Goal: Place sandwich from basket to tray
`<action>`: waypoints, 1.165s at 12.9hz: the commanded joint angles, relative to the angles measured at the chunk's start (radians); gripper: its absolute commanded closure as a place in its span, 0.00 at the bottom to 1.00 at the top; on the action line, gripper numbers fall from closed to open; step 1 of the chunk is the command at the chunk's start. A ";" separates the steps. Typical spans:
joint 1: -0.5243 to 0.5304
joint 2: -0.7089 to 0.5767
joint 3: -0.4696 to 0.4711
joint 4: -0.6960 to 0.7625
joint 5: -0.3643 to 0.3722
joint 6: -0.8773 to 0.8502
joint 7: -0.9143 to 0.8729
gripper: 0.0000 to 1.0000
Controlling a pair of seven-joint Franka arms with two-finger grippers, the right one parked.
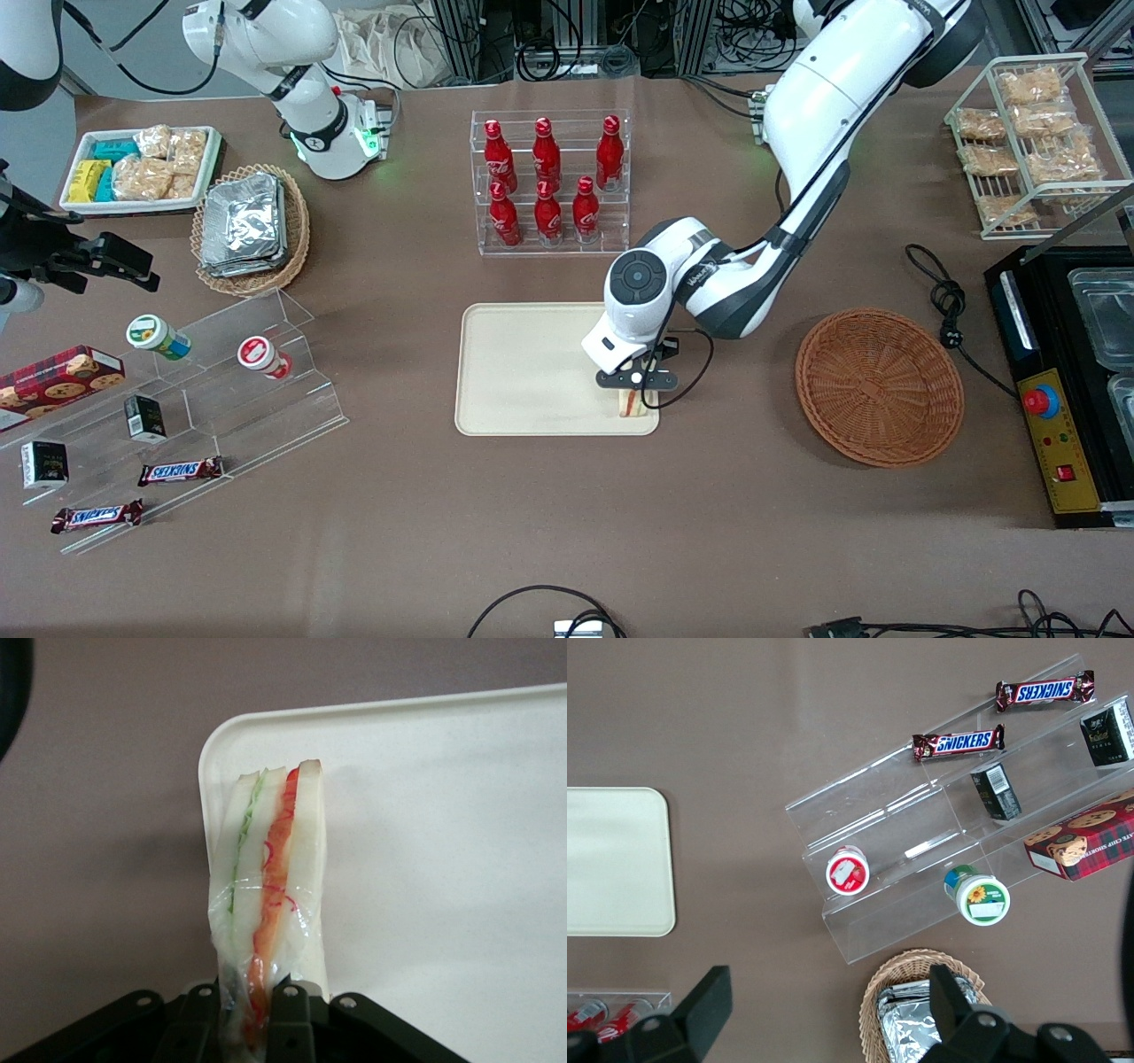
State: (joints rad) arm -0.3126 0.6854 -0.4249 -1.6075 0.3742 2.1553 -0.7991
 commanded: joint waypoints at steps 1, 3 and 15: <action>-0.033 0.016 0.031 0.023 0.022 0.030 -0.029 0.36; -0.033 0.014 0.038 0.021 0.022 0.047 -0.028 0.00; 0.119 -0.298 0.051 -0.057 -0.176 0.051 0.216 0.00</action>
State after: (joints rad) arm -0.2603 0.5032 -0.3771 -1.5754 0.2607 2.2188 -0.6694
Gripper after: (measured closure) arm 0.000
